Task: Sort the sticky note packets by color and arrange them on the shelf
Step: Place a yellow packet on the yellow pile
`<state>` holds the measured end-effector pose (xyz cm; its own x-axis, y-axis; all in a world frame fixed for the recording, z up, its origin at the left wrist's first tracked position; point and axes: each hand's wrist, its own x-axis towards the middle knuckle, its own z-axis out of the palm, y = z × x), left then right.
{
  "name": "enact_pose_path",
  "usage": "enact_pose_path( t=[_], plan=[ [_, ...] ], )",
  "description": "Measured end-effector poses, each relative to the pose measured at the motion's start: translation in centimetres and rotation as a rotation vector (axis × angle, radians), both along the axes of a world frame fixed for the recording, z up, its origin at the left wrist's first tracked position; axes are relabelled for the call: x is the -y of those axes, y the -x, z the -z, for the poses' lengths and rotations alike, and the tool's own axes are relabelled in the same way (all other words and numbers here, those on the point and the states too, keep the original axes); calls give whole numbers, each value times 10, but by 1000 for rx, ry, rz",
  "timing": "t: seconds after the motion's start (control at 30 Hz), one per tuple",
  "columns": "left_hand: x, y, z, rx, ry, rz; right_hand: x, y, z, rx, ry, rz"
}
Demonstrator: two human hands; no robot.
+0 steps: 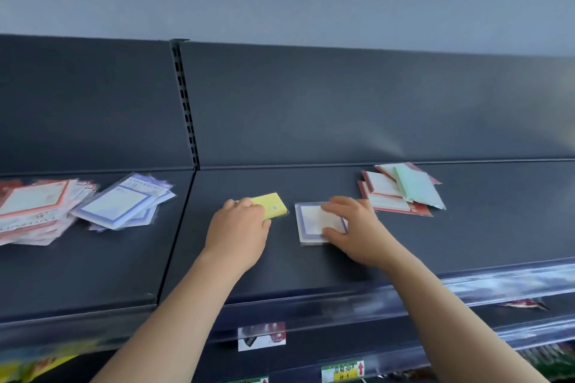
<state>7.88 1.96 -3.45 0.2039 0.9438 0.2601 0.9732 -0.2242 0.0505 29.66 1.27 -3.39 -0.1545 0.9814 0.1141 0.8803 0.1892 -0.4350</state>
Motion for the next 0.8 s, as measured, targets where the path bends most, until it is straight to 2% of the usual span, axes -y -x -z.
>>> enact_pose_path(
  t=[0.13,0.27,0.33,0.47,0.57,0.67,0.8],
  plan=[
    [3,7,-5,139,9,-80,-8,-3,-9,161,168,14],
    [-6,7,0,131,186,-149,-11,-7,-8,127,193,23],
    [-8,6,4,126,212,-150,-10,-7,-10,137,203,49],
    [-7,9,0,254,221,-190,-8,-2,-16,147,223,98],
    [0,10,-5,369,162,-148,-5,1,-21,89,187,122],
    [8,14,-9,568,111,-119,-5,3,-30,8,110,141],
    [15,31,-18,818,64,-194,-11,13,-36,-265,25,140]
  ],
)
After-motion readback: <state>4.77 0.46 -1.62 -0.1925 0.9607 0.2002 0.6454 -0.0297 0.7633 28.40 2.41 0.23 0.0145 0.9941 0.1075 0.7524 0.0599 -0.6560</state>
